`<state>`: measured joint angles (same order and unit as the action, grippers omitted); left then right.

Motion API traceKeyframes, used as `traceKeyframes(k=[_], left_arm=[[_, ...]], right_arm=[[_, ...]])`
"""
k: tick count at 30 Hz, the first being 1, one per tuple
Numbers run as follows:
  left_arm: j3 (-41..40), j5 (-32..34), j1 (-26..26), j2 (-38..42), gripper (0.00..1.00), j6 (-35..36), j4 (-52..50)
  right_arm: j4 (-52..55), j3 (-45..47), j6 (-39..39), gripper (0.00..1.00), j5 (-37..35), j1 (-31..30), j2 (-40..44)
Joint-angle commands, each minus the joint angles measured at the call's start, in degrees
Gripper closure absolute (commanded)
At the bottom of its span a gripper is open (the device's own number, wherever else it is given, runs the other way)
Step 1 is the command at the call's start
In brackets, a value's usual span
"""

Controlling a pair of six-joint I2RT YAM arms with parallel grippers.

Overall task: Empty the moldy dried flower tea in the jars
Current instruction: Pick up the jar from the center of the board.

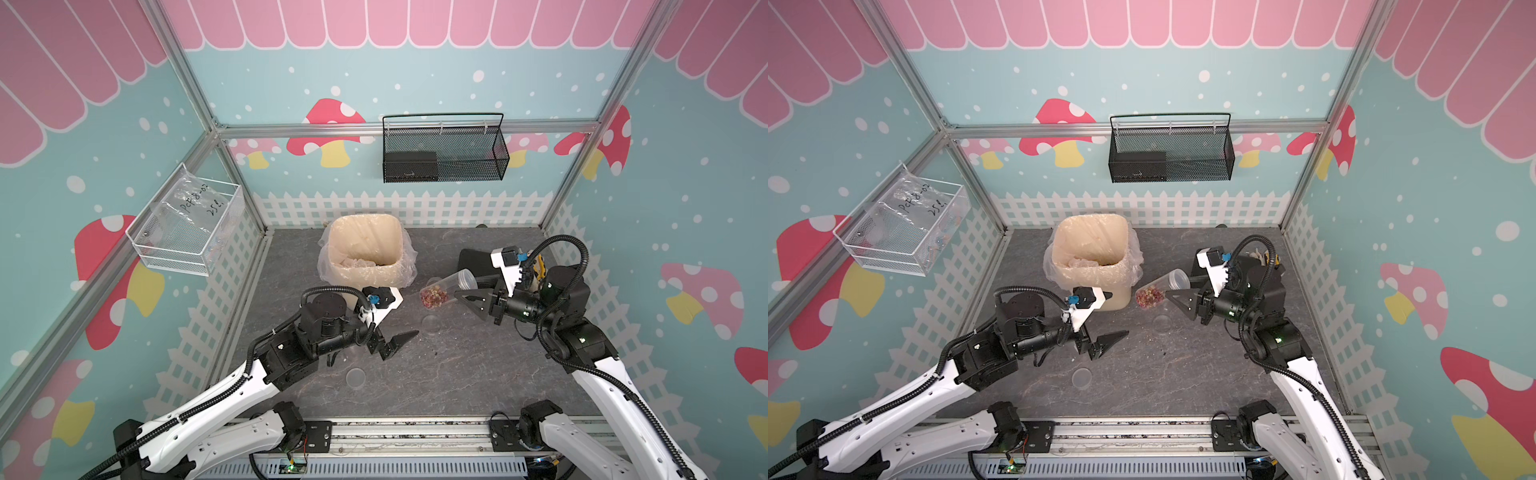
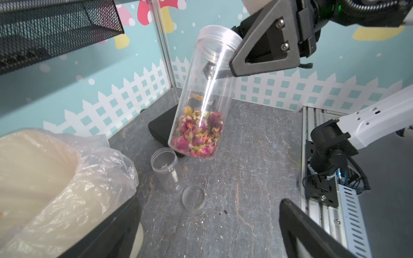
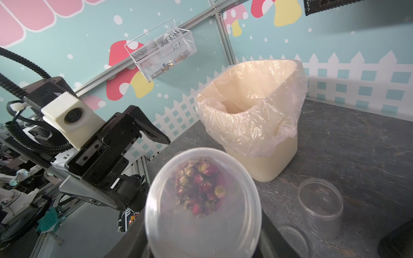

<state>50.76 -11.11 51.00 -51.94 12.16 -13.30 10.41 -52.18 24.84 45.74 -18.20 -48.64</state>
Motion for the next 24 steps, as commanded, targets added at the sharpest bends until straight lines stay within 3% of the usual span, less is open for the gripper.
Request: traceKeyframes(k=[1,7,14,24], left_arm=[[-1.9,2.5,1.4,-0.5,0.01,9.1,6.3],[-2.2,3.8,1.9,-2.2,0.01,14.3,8.8],[-3.4,5.1,2.3,-3.5,0.02,14.6,12.2],[-4.2,7.1,2.4,-5.9,0.13,13.2,13.8]], right_arm=[[-3.8,0.1,0.4,1.00,-0.8,-3.0,-0.7],[-5.2,-1.2,0.0,1.00,-1.7,-8.5,-3.8],[-7.5,-2.5,-0.1,1.00,-1.7,-12.9,-6.4],[-8.8,-1.9,0.4,1.00,-2.9,-15.8,-5.9]])
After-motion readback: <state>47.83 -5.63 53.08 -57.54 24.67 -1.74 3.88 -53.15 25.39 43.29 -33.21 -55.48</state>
